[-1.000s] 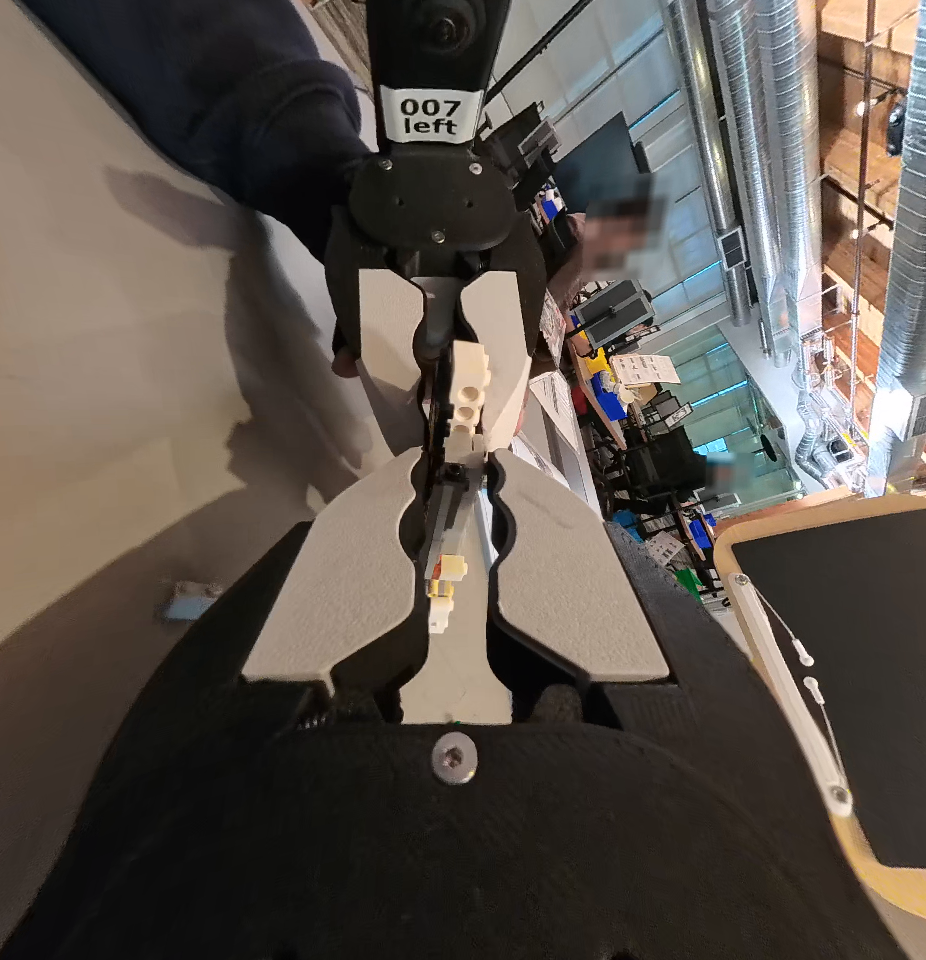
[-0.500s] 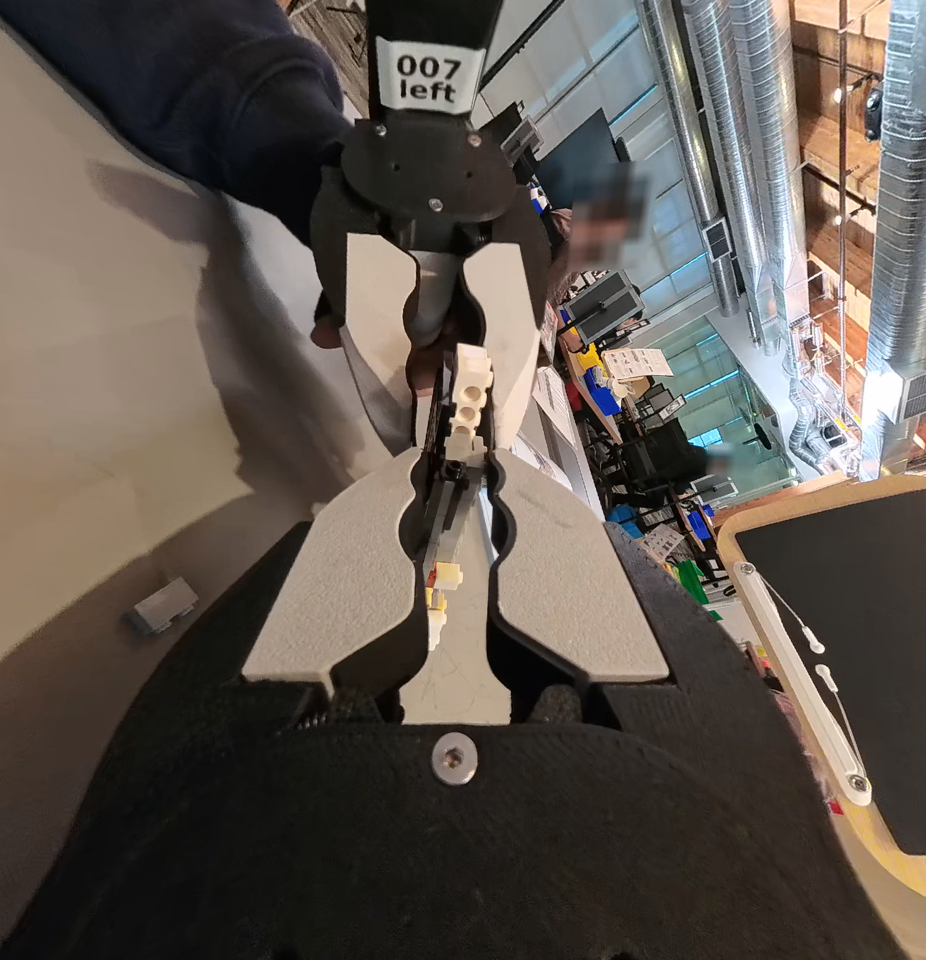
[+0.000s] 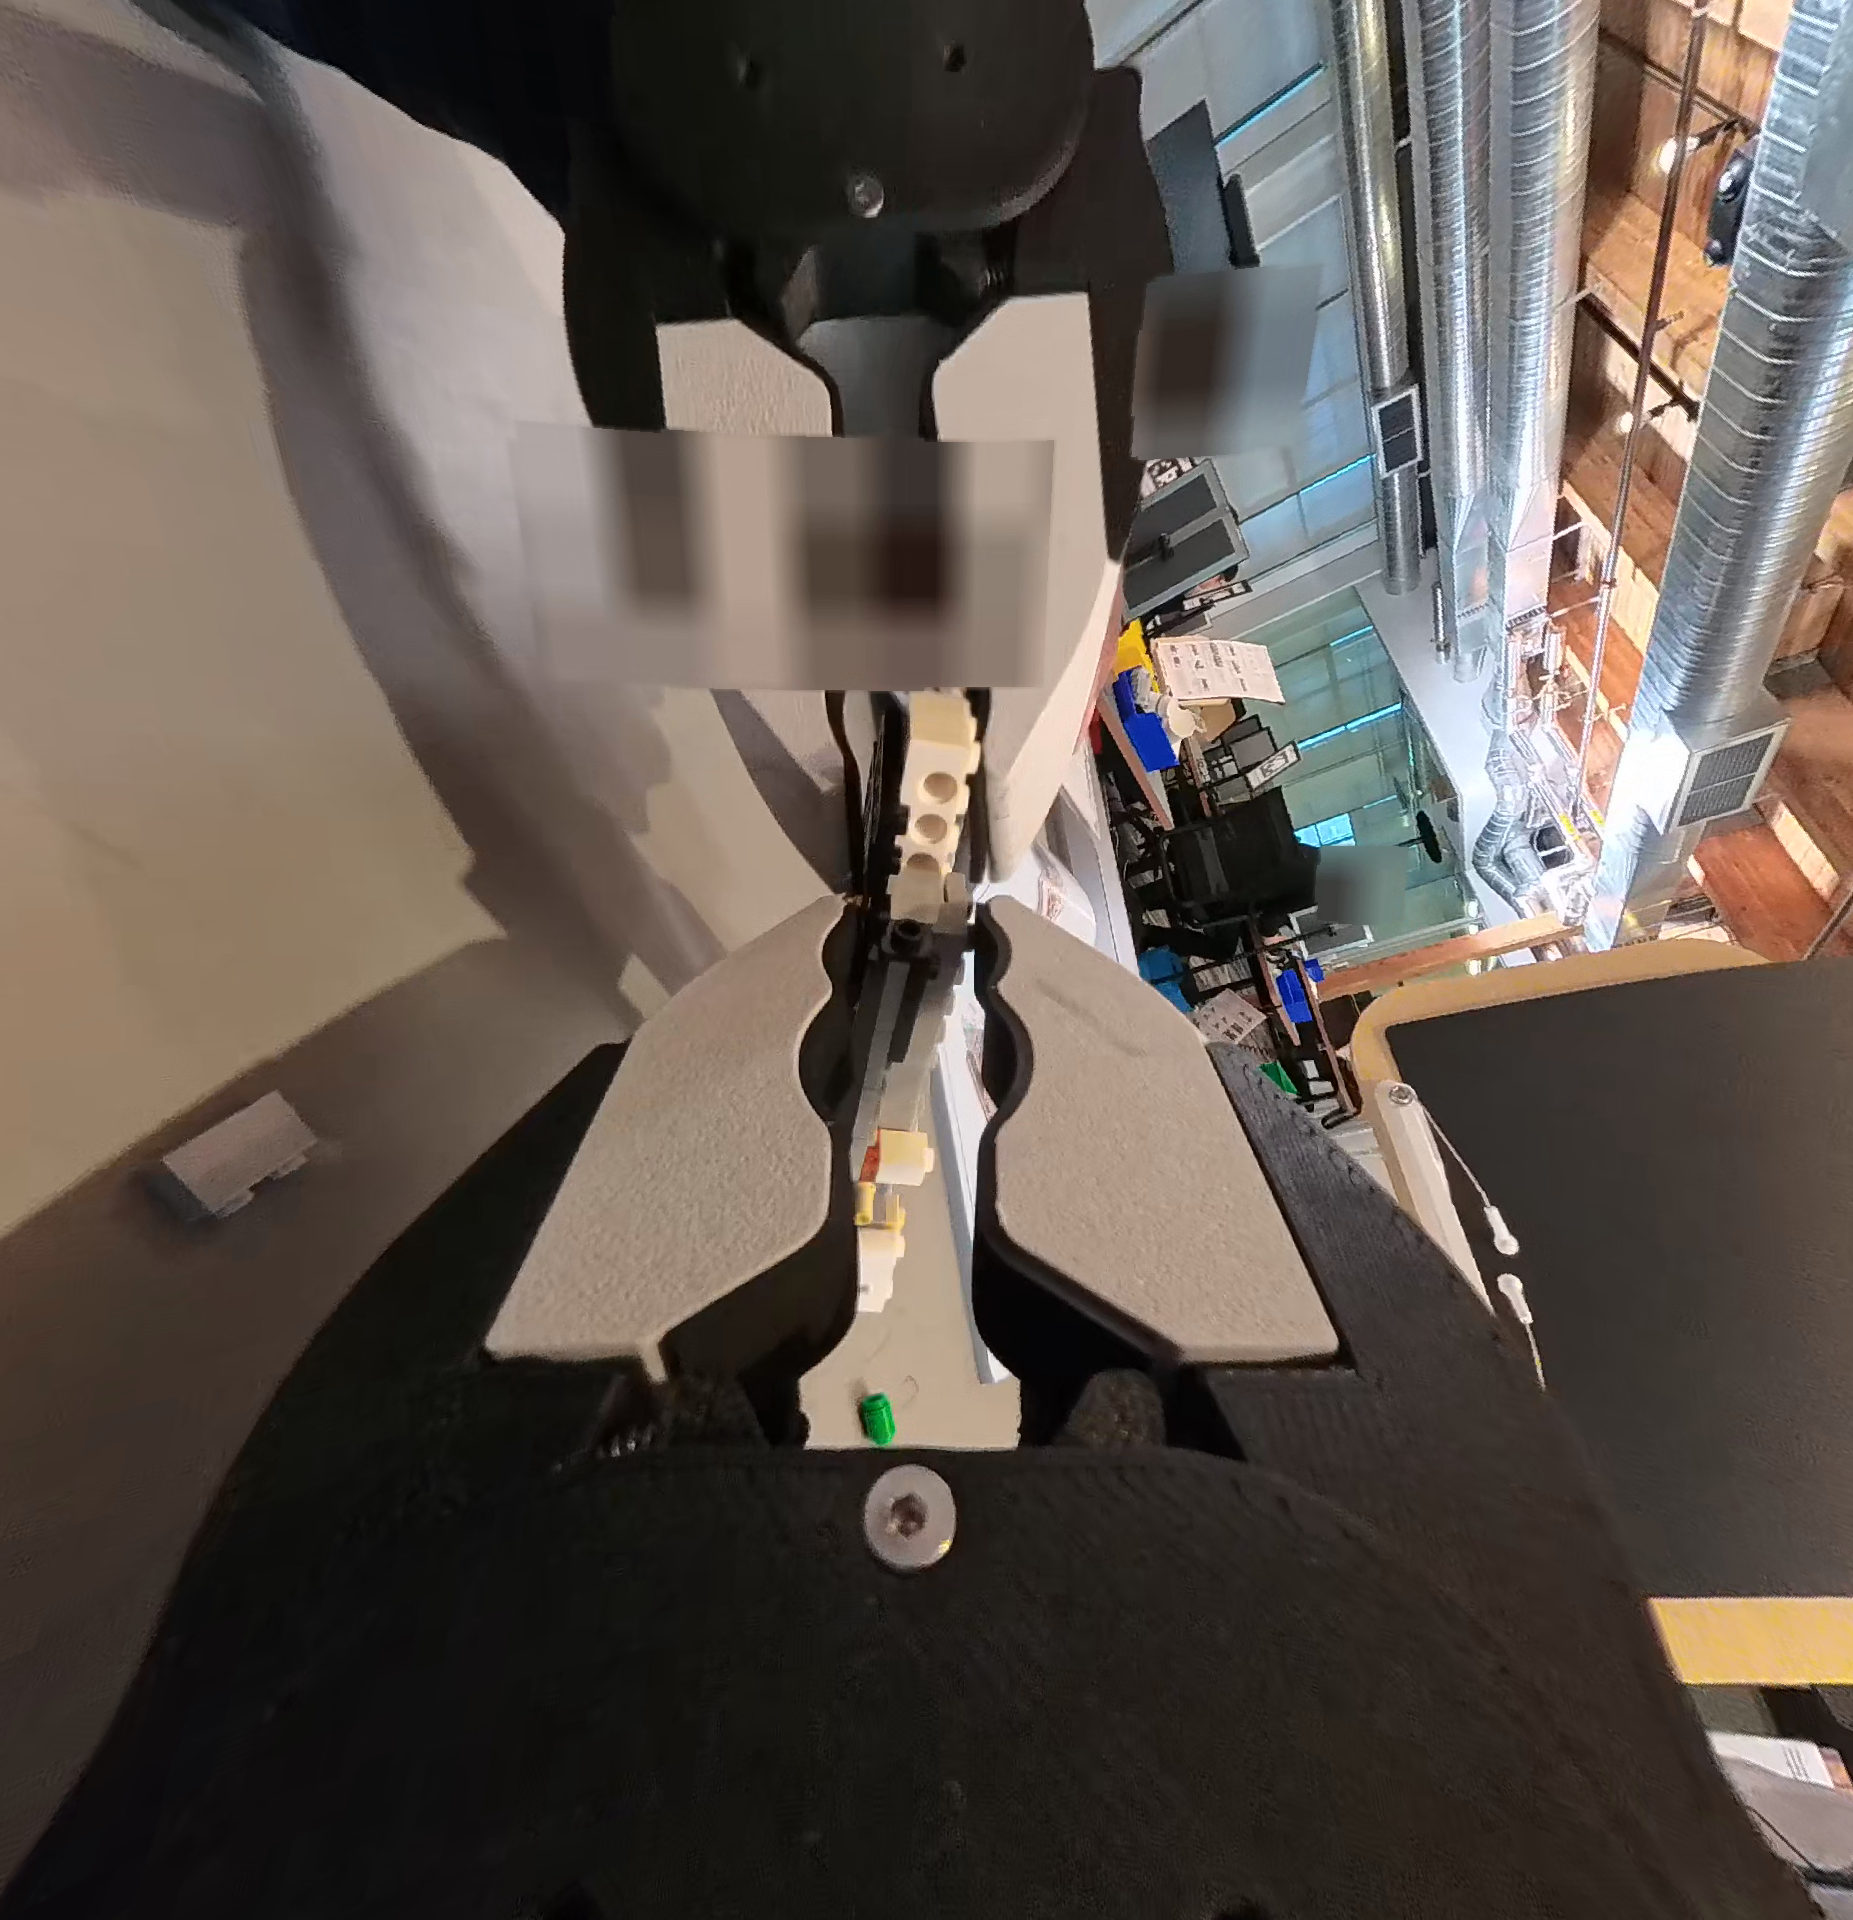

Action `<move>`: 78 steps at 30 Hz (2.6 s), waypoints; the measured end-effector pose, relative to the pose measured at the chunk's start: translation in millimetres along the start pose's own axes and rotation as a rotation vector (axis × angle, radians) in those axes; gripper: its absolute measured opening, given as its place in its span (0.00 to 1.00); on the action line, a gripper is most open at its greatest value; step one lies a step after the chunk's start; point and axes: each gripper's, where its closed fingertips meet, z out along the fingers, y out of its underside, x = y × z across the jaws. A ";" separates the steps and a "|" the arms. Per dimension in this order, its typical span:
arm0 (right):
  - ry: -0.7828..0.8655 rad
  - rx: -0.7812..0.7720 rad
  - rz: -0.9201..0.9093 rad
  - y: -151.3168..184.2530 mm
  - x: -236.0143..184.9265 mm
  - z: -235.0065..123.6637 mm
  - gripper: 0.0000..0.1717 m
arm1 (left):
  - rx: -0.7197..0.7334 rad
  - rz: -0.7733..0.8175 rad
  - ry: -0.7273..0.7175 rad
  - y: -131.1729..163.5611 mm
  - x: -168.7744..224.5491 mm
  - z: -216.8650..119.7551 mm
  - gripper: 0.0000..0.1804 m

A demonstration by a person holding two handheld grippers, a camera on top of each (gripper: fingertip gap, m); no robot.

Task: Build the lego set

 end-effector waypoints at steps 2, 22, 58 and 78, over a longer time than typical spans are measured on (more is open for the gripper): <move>-0.001 -0.008 -0.005 1.9 0.0 -0.1 0.12 | -0.007 0.013 -0.009 1.1 0.1 1.7 0.12; -0.130 -0.023 -0.027 -5.8 -6.9 -10.4 0.20 | 0.027 -0.066 0.028 -6.8 -0.1 1.8 0.09; -0.066 -0.097 -0.027 1.1 14.9 -18.8 0.21 | -0.012 -0.098 -0.042 6.0 -1.1 15.2 0.09; -0.193 -0.644 0.880 20.0 -88.7 -54.2 0.15 | 0.030 -0.062 -0.069 -8.9 3.2 13.6 0.09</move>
